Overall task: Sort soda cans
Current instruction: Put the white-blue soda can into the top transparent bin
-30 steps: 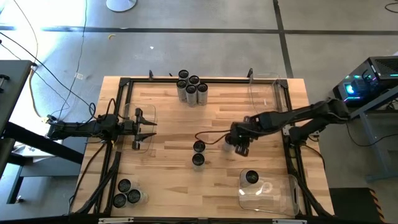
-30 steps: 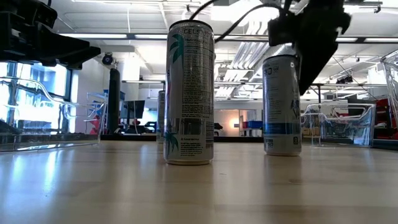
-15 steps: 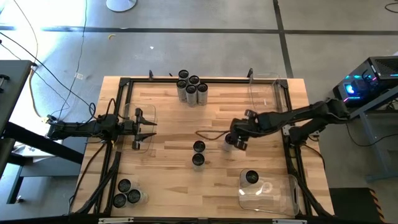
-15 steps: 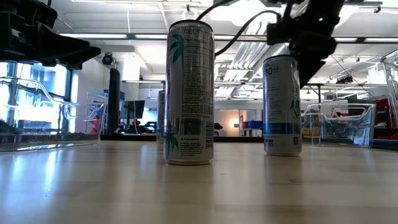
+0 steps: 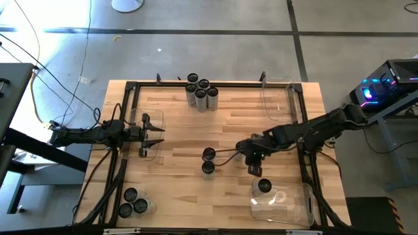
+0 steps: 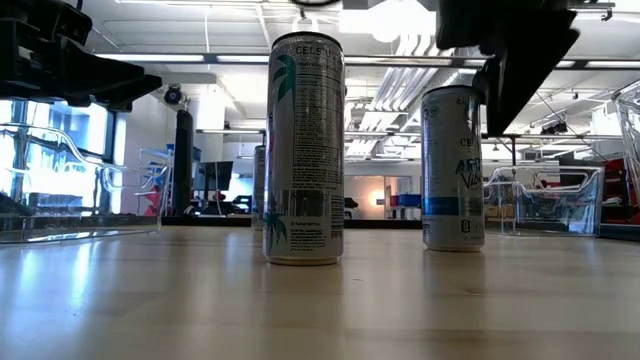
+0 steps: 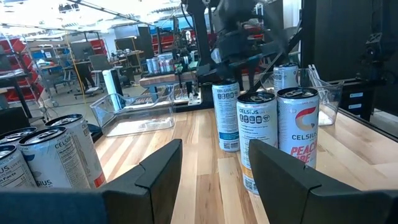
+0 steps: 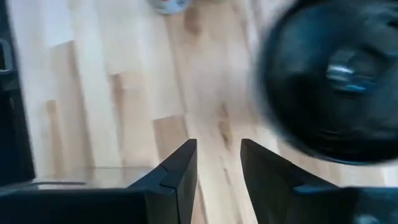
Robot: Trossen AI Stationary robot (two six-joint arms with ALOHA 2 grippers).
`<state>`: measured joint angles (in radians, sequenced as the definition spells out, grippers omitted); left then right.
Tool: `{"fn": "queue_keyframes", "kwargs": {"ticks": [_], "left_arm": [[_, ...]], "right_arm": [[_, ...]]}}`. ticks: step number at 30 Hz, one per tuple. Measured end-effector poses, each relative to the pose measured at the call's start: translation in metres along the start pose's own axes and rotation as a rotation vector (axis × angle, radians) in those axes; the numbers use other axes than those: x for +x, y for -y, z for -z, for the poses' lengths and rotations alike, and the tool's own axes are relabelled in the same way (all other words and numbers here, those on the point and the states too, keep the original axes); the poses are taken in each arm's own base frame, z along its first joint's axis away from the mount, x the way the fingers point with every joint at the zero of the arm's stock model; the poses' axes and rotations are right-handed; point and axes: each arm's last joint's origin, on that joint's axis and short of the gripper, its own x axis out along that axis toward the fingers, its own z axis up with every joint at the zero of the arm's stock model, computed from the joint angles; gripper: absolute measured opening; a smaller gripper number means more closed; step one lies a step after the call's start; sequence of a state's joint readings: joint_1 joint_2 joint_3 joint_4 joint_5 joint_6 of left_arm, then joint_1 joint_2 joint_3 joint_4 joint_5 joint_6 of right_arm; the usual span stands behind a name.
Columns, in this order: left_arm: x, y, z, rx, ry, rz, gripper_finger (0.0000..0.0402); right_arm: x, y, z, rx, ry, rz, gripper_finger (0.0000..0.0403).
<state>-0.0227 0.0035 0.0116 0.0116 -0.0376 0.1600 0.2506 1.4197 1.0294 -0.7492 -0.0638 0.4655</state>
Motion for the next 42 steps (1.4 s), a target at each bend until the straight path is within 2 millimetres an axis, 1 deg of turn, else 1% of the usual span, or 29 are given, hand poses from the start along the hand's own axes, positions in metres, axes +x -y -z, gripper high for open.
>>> {"fn": "queue_keyframes", "kwargs": {"ticks": [3,5,7,9,11,13,15,19,21,24,27,32,36,39,42], "left_arm": [[0.000,0.000,0.000,0.000,0.000,0.000,0.0179],[0.000,0.000,0.000,0.000,0.000,0.000,0.0179],[0.000,0.000,0.000,0.000,0.000,0.000,0.0179],[0.000,0.000,0.000,0.000,0.001,0.000,0.0179],[0.000,0.000,0.000,0.000,0.000,0.000,0.0179],[0.000,0.000,0.000,0.000,0.000,0.000,0.0179],[0.000,0.000,0.000,0.000,0.001,0.000,0.0179],[0.000,0.000,0.000,0.000,0.000,0.000,0.0179],[0.000,0.000,0.000,0.000,0.000,0.000,0.0179],[0.000,0.000,0.000,0.000,0.000,0.000,0.0179],[0.000,0.000,0.000,0.000,0.000,0.000,0.0179],[0.000,0.000,0.000,0.000,0.001,0.000,0.0179],[0.000,0.000,0.000,0.000,0.001,0.000,0.0179],[0.000,0.000,0.000,0.000,0.001,0.000,0.0179],[0.000,0.000,0.000,0.000,0.001,0.000,0.0179]], "right_arm": [[0.000,-0.005,0.006,-0.013,-0.026,0.017,0.0118],[-0.001,-0.001,0.011,0.000,-0.043,0.132,0.0118],[-0.003,0.009,0.014,0.028,-0.036,0.303,0.0118],[-0.005,0.021,0.013,0.070,-0.009,0.441,0.0118],[-0.007,0.030,0.010,0.105,0.018,0.498,0.0118],[-0.006,0.034,0.004,0.104,0.043,0.484,0.0118],[-0.005,0.034,-0.001,0.080,0.056,0.420,0.0118],[-0.003,0.027,-0.004,0.078,0.037,0.255,0.0118],[-0.002,0.022,-0.002,0.090,0.005,0.170,0.0118],[-0.001,0.013,0.002,0.084,-0.032,0.096,0.0118],[-0.001,0.007,0.006,0.078,-0.044,0.106,0.0118],[-0.002,0.005,0.013,0.103,-0.040,0.223,0.0118],[-0.002,0.005,0.013,0.085,0.004,0.293,0.0122],[-0.002,0.011,0.010,0.094,0.002,0.301,0.0146],[-0.003,0.015,0.008,0.090,0.000,0.293,0.0192]]}}
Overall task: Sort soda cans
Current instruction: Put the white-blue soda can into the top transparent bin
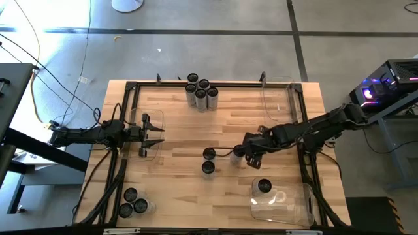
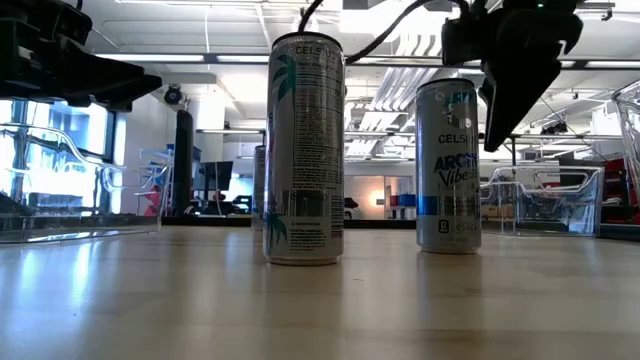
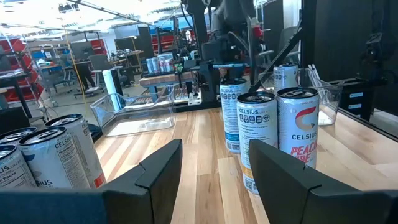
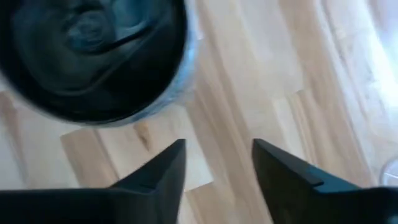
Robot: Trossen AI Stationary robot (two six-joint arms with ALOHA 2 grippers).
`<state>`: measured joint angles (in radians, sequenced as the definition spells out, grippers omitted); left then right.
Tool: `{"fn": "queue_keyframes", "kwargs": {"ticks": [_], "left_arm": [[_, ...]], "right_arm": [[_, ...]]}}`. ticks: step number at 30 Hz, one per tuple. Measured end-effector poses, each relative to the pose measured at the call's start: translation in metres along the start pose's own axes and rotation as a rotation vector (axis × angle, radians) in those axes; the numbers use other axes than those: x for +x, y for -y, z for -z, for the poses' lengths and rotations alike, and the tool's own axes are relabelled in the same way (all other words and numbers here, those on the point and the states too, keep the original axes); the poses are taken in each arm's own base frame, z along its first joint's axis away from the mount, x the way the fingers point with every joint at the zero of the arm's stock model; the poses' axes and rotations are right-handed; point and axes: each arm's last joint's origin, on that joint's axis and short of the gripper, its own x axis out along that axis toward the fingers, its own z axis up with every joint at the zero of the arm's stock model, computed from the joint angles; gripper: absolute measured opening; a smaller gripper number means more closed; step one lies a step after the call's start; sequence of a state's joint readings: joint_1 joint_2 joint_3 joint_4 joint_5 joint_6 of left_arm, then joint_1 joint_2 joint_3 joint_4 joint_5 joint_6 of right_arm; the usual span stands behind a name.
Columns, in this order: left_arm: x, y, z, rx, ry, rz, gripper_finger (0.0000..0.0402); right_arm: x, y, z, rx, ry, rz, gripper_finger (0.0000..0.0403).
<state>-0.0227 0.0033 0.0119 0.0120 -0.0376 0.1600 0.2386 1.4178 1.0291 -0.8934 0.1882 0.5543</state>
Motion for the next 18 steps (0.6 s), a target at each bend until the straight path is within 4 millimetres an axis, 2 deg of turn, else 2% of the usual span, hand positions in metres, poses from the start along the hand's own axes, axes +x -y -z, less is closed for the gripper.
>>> {"fn": "queue_keyframes", "kwargs": {"ticks": [4,7,10,18], "left_arm": [[0.000,0.000,0.000,0.000,0.000,-0.001,0.0179],[0.000,0.000,0.000,0.000,0.000,0.000,0.0179],[0.000,0.000,0.000,0.000,-0.001,0.000,0.0179],[0.000,0.000,0.000,0.000,-0.001,0.000,0.0179]], "right_arm": [[0.000,-0.003,-0.005,-0.079,0.031,-0.060,0.0268],[-0.001,-0.006,-0.009,-0.133,0.082,-0.090,0.0306],[-0.002,-0.011,-0.013,-0.168,0.136,-0.107,0.0317],[-0.006,-0.020,-0.022,-0.251,0.284,-0.111,0.0319]]}}
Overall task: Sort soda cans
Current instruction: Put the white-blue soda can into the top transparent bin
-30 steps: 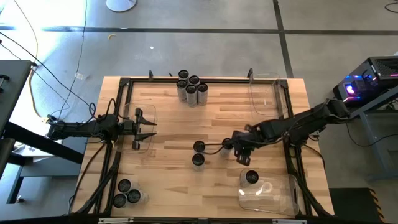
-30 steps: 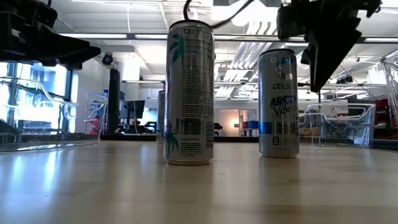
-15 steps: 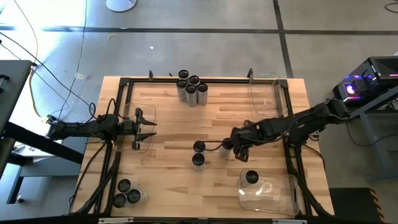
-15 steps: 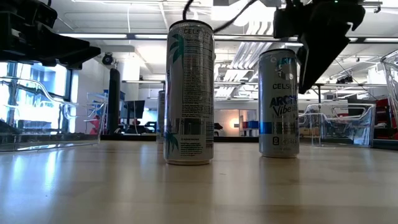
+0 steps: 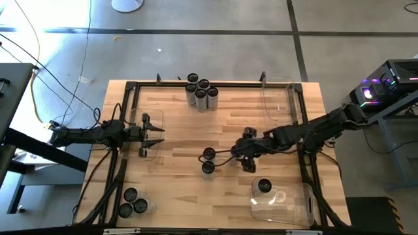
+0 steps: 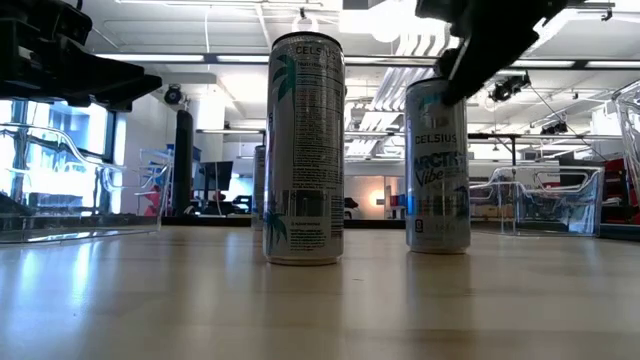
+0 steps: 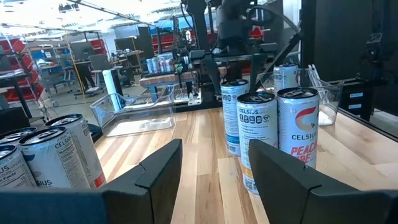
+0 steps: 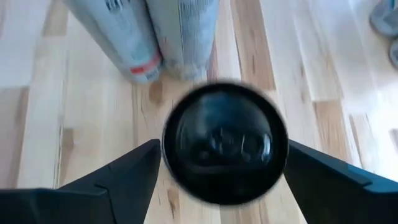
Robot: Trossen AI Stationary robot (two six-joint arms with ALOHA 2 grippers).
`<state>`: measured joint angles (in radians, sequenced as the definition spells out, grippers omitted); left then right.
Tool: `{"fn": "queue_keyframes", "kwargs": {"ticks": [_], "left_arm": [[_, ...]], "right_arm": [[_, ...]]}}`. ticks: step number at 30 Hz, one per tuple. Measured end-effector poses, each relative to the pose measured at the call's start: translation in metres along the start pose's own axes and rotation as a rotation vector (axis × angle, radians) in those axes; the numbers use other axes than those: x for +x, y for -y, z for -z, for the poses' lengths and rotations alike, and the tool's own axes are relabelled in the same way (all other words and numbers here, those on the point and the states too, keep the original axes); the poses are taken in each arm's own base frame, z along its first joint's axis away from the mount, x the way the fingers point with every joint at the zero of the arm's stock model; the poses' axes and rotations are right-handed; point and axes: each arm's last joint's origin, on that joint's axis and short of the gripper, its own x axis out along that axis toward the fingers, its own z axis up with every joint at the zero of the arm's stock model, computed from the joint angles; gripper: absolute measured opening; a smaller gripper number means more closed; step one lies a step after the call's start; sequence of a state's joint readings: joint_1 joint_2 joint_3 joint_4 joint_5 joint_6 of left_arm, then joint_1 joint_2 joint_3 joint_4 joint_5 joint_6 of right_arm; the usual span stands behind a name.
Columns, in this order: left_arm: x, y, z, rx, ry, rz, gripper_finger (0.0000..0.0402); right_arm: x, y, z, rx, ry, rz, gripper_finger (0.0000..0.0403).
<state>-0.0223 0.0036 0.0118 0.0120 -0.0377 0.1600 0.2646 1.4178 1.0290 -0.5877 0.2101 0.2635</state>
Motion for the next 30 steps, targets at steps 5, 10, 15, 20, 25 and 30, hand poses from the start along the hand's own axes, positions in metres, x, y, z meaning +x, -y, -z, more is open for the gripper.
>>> {"fn": "queue_keyframes", "kwargs": {"ticks": [5,10,15,20,25,30], "left_arm": [[0.000,0.000,0.000,0.000,0.000,0.001,0.0179],[0.000,0.000,0.000,0.000,0.000,0.000,0.0179],[0.000,0.000,0.000,0.000,0.000,0.000,0.0179],[0.000,0.000,0.000,0.000,0.000,0.000,0.0179],[0.000,0.000,0.000,0.000,0.000,0.000,0.0179],[0.000,0.000,0.000,0.000,0.000,0.000,0.0179]], "right_arm": [[0.000,0.000,-0.004,0.049,0.046,0.025,0.0319],[0.005,0.000,-0.003,0.103,0.032,0.045,0.0319],[0.022,-0.005,0.000,0.074,-0.015,0.067,0.0304],[0.023,-0.010,0.002,0.084,-0.014,0.074,0.0244],[-0.005,-0.010,-0.006,0.100,0.068,0.086,0.0239],[-0.062,0.004,-0.012,0.116,0.128,0.226,0.0239]]}}
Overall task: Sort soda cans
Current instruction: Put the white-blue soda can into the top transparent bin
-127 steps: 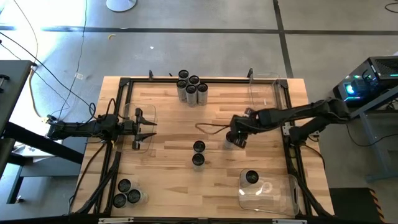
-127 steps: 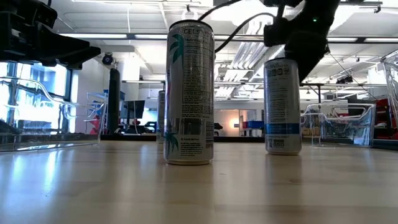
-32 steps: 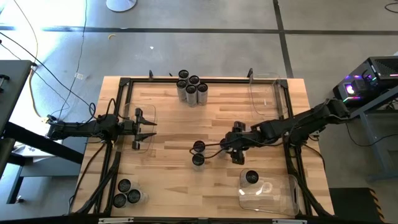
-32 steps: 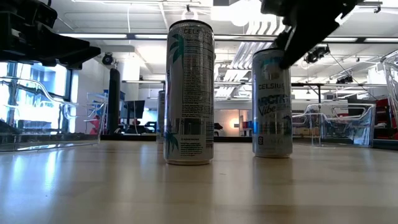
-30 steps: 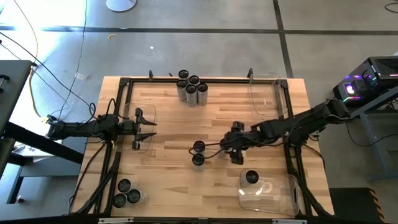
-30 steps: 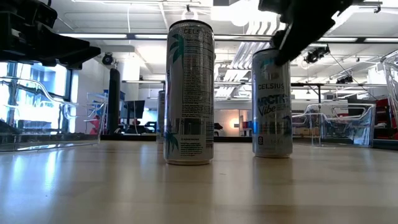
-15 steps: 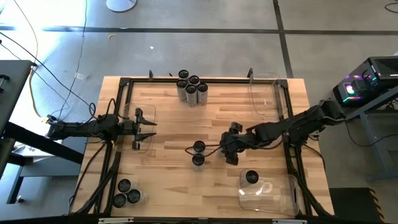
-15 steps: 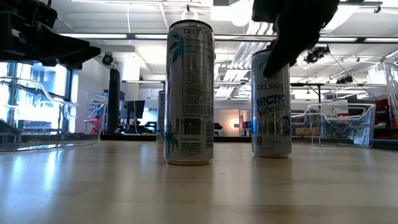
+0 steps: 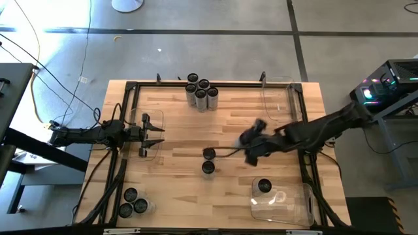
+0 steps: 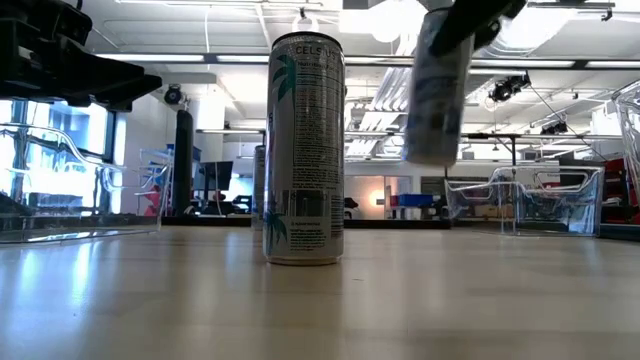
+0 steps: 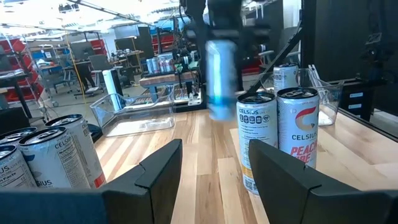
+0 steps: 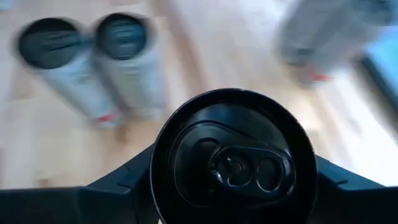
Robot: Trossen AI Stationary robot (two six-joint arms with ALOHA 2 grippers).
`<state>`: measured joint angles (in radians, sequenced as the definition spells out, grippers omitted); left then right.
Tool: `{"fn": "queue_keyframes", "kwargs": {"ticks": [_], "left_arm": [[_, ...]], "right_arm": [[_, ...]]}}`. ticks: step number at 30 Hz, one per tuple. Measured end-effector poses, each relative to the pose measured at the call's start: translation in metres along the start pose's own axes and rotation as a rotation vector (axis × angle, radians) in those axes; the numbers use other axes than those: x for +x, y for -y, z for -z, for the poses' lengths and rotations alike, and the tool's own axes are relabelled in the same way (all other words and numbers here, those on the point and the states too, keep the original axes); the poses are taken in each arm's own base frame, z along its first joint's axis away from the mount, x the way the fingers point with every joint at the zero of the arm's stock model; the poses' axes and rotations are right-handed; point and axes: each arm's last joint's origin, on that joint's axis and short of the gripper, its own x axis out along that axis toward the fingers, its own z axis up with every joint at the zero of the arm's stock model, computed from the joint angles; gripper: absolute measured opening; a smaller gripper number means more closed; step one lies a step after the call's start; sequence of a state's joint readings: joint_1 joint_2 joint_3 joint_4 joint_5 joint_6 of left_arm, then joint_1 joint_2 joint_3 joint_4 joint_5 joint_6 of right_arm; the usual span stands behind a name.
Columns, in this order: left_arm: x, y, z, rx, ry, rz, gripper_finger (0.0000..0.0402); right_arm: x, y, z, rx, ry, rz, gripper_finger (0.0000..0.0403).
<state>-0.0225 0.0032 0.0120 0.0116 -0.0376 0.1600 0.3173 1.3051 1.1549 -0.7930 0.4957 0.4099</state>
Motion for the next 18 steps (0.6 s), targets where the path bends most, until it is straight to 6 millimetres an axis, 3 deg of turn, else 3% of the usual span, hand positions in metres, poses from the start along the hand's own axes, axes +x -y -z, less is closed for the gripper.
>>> {"fn": "queue_keyframes", "kwargs": {"ticks": [4,7,11,18], "left_arm": [[0.000,0.000,0.000,0.000,-0.001,0.000,0.0179],[0.000,0.000,0.000,0.000,0.000,0.000,0.0179],[0.000,0.000,0.000,0.000,-0.001,0.000,0.0179],[0.000,0.000,0.000,0.000,0.000,0.000,0.0179]], "right_arm": [[-0.043,0.035,0.000,0.064,-0.020,0.171,0.0239],[-0.061,0.065,0.012,0.128,-0.083,0.305,0.0239],[-0.071,0.097,0.029,0.225,-0.119,0.445,0.0239],[-0.064,0.137,0.052,0.312,-0.181,0.612,0.0239]]}}
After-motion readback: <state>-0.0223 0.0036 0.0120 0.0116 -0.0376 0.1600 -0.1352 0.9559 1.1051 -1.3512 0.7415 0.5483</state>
